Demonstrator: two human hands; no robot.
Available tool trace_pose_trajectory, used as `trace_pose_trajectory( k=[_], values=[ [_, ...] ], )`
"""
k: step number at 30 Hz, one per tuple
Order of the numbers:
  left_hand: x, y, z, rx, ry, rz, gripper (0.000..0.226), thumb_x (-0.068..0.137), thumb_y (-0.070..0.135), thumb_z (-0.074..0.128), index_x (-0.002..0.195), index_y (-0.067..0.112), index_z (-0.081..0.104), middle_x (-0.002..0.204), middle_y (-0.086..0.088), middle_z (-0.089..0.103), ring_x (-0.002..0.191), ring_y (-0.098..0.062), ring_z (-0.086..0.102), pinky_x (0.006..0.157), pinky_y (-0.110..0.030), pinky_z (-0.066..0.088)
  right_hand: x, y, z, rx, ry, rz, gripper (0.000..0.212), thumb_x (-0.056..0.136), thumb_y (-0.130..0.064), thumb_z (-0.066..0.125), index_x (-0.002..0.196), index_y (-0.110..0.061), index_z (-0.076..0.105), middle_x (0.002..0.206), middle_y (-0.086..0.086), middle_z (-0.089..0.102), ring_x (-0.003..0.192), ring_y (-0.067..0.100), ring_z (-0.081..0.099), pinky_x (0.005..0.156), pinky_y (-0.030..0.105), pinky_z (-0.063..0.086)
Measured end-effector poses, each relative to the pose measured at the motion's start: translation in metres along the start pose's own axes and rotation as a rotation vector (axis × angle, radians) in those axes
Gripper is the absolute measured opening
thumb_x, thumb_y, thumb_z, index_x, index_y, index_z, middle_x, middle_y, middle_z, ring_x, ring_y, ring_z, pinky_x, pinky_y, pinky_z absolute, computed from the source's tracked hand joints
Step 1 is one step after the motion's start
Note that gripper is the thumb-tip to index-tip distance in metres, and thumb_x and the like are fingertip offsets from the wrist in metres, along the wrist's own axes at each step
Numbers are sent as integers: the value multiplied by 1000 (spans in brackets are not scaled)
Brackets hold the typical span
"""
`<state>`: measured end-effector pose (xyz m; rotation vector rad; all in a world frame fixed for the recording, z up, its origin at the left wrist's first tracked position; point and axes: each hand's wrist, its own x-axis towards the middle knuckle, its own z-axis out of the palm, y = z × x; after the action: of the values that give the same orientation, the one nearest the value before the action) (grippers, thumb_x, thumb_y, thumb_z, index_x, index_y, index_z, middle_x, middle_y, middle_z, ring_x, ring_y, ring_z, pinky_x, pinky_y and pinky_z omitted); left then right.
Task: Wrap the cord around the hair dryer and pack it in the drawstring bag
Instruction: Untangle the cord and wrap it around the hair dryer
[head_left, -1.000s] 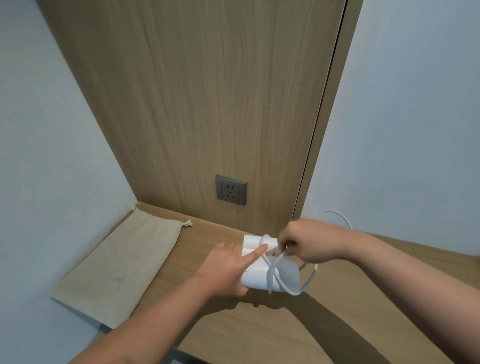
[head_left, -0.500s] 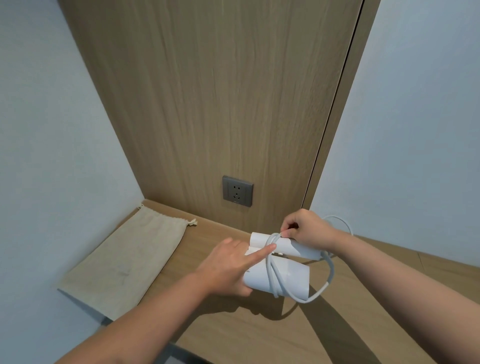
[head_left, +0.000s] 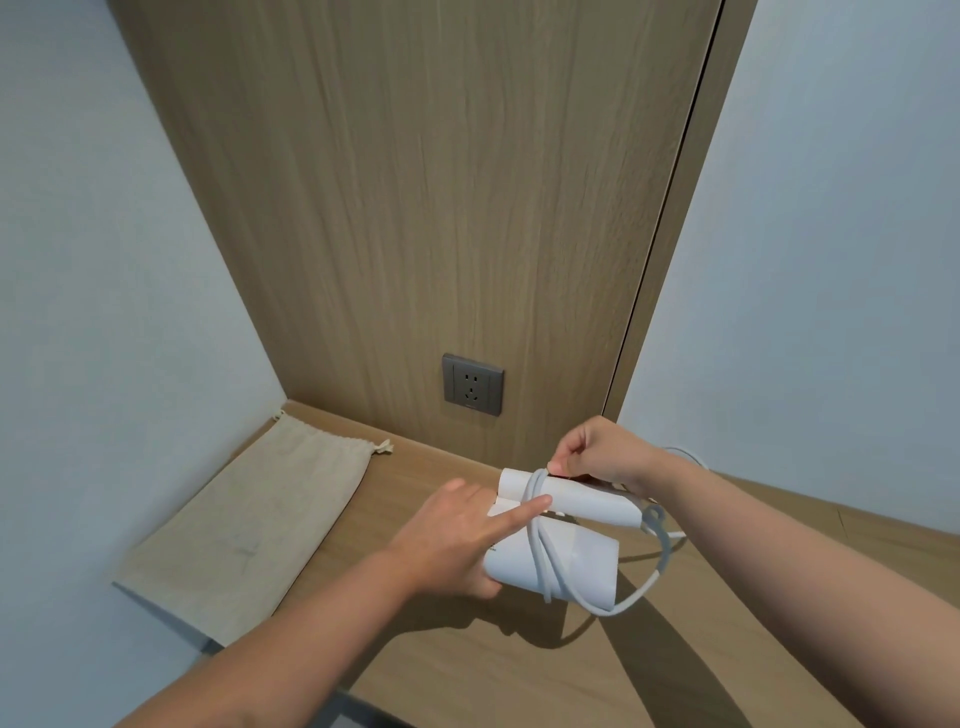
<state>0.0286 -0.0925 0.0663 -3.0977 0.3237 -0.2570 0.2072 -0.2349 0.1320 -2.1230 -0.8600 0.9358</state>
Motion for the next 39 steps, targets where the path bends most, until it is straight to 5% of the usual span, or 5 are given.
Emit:
trace_pose_trajectory(
  k=[6,10,15,22,39],
  values=[
    [-3,4,0,-232,-68,-130,98,64,52,67,144,39,12,106,-2,61,93,-23,58,84,-35,46,5,6,-17,-169,-195,38,29,85,-41,64,76,-15,75,65,-6,67,62,7,61,59,19,49],
    [-7,8,-2,-520,-102,-403,104,63,55,70,145,54,5,140,4,49,122,-20,49,101,-34,41,2,45,-31,125,-167,34,36,90,-2,53,58,-12,65,54,5,58,51,15,53,51,22,45],
    [-5,8,-6,-873,-49,-640,101,63,38,78,122,80,7,118,8,60,103,-14,60,89,-34,53,-10,70,-4,-115,26,15,37,92,-14,51,58,-21,63,54,4,59,49,14,52,59,24,45],
    [6,2,-1,-1066,-39,-827,100,72,37,77,148,48,13,129,7,52,104,-12,57,81,-29,50,-33,45,32,-532,15,-43,19,92,-23,48,97,-15,64,90,4,67,84,23,62,75,32,48],
    [10,-1,-20,-765,-303,-727,104,65,51,74,145,52,7,131,7,52,108,-21,55,92,-37,50,-57,-1,39,-783,-53,-75,19,87,-18,49,69,-12,55,72,6,55,66,23,48,53,31,34]
  ],
)
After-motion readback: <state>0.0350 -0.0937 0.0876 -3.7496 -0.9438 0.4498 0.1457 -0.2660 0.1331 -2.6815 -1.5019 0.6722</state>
